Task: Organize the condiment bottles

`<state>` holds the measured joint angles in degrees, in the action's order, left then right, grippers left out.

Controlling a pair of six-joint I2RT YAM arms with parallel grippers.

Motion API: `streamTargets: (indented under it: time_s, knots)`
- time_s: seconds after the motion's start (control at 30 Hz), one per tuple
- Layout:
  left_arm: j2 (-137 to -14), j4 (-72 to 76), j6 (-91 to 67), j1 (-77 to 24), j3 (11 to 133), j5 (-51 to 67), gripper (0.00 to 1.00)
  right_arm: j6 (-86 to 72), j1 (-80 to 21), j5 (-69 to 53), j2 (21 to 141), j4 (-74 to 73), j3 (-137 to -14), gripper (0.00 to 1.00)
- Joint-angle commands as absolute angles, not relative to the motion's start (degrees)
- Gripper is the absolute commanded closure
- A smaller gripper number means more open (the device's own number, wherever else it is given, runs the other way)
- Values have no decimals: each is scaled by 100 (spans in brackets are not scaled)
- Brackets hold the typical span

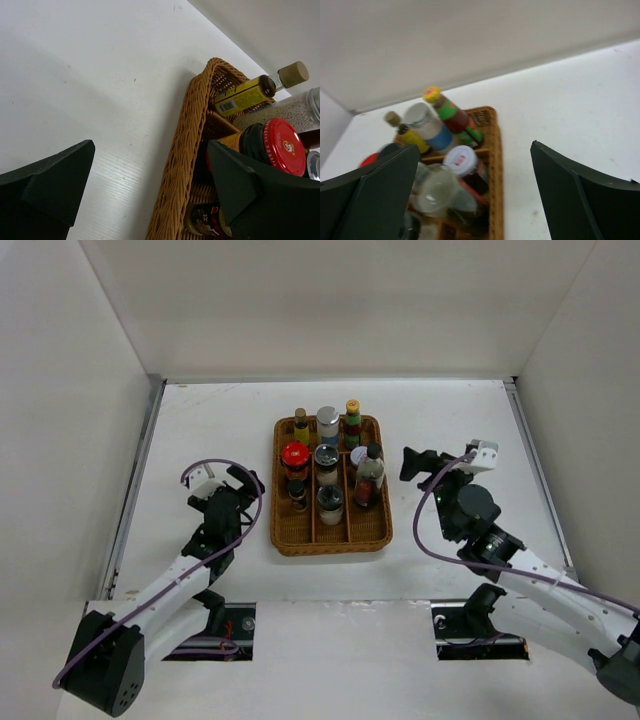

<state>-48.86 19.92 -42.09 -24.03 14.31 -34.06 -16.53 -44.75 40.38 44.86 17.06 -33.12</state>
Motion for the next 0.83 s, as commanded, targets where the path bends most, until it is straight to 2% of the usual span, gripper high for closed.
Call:
streamTargets:
  time_s: [0.0, 0.27, 0.8]
  knots:
    - [-5071, 1811, -4448, -2368, 1898, -3445, 0, -2187, -4031, 4272, 4473, 2109, -2928, 0]
    - [-5361, 1442, -4333, -2333, 2390, -3577, 0, -3085, -3309, 3402, 5220, 2030, -2777, 0]
    - [-5537, 1309, -4281, -2447, 2496, -3638, 0, -3015, -3283, 3340, 5247, 1995, -2812, 0]
